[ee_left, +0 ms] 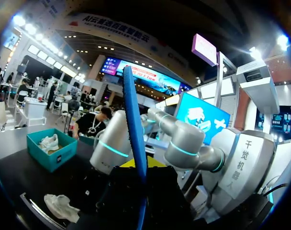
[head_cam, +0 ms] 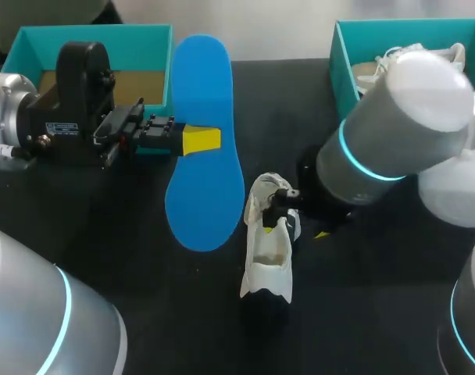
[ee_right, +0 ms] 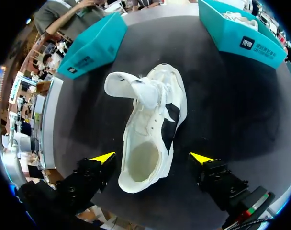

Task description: Take the shoe out of the shoebox, open the shoe tongue, remove and reinsert the insole, then place the shoe into the shoebox

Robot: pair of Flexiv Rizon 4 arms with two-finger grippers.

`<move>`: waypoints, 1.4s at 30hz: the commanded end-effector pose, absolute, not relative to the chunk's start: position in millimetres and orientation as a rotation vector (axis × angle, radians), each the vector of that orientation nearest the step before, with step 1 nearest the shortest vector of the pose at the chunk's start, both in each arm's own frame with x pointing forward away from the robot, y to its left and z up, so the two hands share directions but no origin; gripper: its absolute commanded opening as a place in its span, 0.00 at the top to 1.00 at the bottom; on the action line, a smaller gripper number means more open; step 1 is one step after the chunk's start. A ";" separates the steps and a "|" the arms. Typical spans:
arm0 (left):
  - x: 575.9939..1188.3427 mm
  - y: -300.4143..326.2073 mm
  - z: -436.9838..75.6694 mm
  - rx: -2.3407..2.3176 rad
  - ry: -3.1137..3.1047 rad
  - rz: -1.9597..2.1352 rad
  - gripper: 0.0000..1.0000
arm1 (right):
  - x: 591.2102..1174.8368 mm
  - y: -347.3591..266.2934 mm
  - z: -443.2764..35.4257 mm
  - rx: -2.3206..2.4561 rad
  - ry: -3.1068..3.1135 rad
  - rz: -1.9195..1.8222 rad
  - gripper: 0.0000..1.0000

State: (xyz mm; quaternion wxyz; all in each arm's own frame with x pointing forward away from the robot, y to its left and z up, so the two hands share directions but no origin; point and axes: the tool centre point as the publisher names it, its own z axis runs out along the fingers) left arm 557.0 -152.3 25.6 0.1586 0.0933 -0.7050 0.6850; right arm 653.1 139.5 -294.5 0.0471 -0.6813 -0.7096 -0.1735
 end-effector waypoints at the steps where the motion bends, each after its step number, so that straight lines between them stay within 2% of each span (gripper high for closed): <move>1: 556.9 -152.8 25.6 0.267 -2.016 1.958 1.00 | 645.7 120.1 -283.3 -2.047 -2.139 -0.585 0.00; 11: 556.9 -152.8 25.6 0.267 -2.016 1.958 1.00 | 645.7 120.1 -283.3 -2.047 -2.139 -0.585 0.00; 29: 556.9 -152.8 25.6 0.267 -2.016 1.958 1.00 | 661.9 98.0 -224.1 -1.935 -1.929 -0.868 0.00; 42: 589.0 -127.0 37.7 -0.319 -2.201 2.304 1.00 | 666.1 110.8 -199.4 -1.746 -1.849 -0.983 0.00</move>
